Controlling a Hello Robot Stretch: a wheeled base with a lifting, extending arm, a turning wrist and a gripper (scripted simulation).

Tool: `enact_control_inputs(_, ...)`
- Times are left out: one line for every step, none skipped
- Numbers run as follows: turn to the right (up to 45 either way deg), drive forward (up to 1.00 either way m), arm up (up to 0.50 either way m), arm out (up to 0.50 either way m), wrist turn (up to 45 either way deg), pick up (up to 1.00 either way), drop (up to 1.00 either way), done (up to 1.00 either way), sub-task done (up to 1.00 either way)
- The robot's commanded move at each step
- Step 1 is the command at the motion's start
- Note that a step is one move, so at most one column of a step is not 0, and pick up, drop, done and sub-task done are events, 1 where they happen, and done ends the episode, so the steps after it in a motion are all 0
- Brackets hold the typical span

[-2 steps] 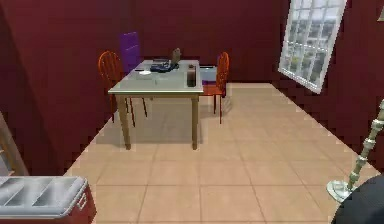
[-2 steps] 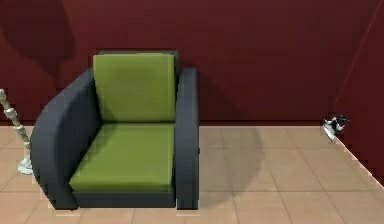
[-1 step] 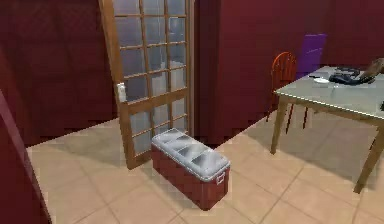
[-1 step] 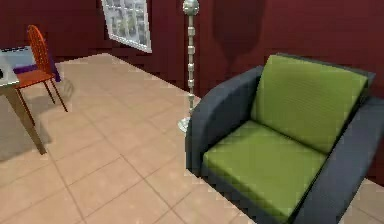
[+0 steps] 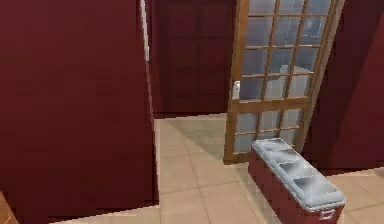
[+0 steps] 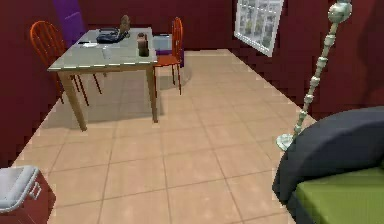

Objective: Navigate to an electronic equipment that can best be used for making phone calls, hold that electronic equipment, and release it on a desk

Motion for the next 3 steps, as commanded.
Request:
enact_control_inputs(0.0, 1.00, 0.00, 0.00, 0.0, 0.00, 0.00, 0.00, 0.00)
enact_control_inputs(-3.0, 0.00, 0.00, 0.00, 0.0, 0.00, 0.00, 0.00, 0.00)
enact_control_inputs(15.0, 0.00, 0.00, 0.00, 0.0, 0.00, 0.00, 0.00, 0.00)
